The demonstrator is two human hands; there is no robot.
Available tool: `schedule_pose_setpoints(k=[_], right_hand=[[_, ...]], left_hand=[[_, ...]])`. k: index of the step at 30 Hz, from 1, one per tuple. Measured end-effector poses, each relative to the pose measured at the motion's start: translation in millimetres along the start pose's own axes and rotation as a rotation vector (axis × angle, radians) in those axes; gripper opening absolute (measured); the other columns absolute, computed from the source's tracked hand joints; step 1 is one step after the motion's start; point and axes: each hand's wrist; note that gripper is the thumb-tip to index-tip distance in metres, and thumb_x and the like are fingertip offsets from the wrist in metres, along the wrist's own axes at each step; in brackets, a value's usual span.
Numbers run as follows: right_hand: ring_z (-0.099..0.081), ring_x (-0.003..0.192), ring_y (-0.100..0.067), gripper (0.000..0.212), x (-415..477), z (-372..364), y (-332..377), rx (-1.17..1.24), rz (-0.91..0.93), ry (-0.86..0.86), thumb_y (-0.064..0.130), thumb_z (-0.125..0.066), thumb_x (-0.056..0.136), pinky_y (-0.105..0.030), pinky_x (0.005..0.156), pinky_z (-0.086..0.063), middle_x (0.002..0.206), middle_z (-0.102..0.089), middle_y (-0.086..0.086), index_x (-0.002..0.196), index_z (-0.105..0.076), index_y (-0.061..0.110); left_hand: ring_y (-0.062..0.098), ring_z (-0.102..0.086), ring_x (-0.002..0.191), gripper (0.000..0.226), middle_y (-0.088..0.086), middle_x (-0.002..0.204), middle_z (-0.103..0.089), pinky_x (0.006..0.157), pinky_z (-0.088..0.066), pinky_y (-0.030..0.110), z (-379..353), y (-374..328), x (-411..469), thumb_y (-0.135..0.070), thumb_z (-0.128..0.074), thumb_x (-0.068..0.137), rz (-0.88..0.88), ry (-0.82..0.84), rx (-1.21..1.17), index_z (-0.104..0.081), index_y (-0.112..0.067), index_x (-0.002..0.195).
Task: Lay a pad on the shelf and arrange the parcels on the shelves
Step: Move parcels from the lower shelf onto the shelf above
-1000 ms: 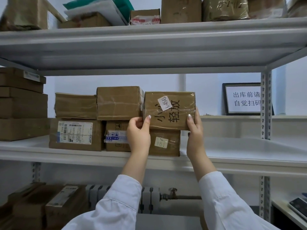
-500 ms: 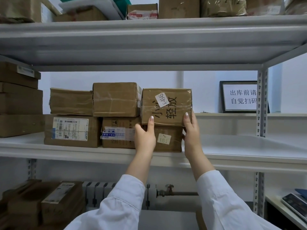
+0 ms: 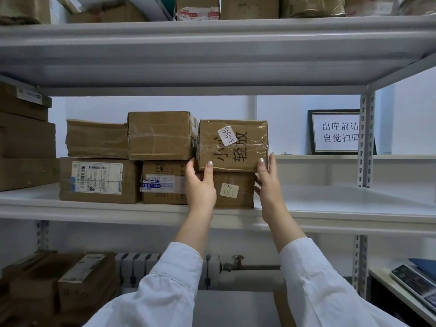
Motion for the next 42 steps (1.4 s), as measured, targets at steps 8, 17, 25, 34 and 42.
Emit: schedule_pose_setpoints(k=[8,17,25,34,42], right_hand=[[-0.027,0.137,-0.009,0.062,-16,1,-5,-0.095,0.022,-0.03,0.041,-0.038,0.097,-0.026,0.1,-0.022,0.153,-0.023,0.008,0.149,-0.006,0.029],[-0.039,0.128,-0.017,0.047,-59,21,-15,-0.28,0.031,-0.192,0.043,-0.04,0.096,-0.027,0.099,-0.031,0.139,-0.042,-0.001,0.137,-0.036,0.02],[-0.05,0.082,-0.001,0.017,-117,34,-23,-0.359,0.018,-0.319,0.033,-0.046,0.096,-0.018,0.07,-0.037,0.085,-0.054,0.012,0.096,-0.056,0.019],[-0.052,0.082,-0.017,0.013,-149,60,-37,-0.391,-0.091,-0.314,0.014,-0.051,0.093,-0.023,0.069,-0.039,0.089,-0.061,-0.009,0.09,-0.062,0.007],[-0.055,0.079,-0.016,0.012,-155,152,-66,-0.466,-0.338,-0.211,0.017,-0.053,0.092,-0.022,0.066,-0.042,0.092,-0.064,-0.007,0.09,-0.063,0.01]], left_hand=[[0.019,-0.045,0.114,0.062,0.006,0.14,-0.04,0.084,-0.038,0.03,2,1,-12,-0.044,-0.048,0.093,0.068,-0.02,-0.018,-0.023,-0.018,0.143],[0.01,-0.053,0.096,0.038,0.004,0.12,-0.052,0.069,-0.037,0.01,15,14,-49,-0.026,-0.053,0.093,0.051,-0.02,-0.211,-0.033,-0.021,0.125],[0.009,-0.053,0.081,0.018,-0.004,0.089,-0.056,0.075,-0.043,0.021,37,34,-90,-0.01,-0.05,0.09,0.053,-0.058,-0.321,-0.049,-0.028,0.091],[0.01,-0.054,0.06,0.023,-0.003,0.066,-0.06,0.055,-0.039,0.02,23,73,-138,-0.006,-0.044,0.09,0.328,0.089,-0.32,-0.055,-0.02,0.075],[0.01,-0.051,0.059,0.02,-0.001,0.071,-0.058,0.051,-0.034,0.02,-34,130,-175,-0.009,-0.045,0.091,0.596,0.127,-0.241,-0.051,-0.02,0.075]])
Point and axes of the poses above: each hand's wrist, its own x-axis towards the middle knuckle, its own z-axis out of the back of the hand, y = z × x
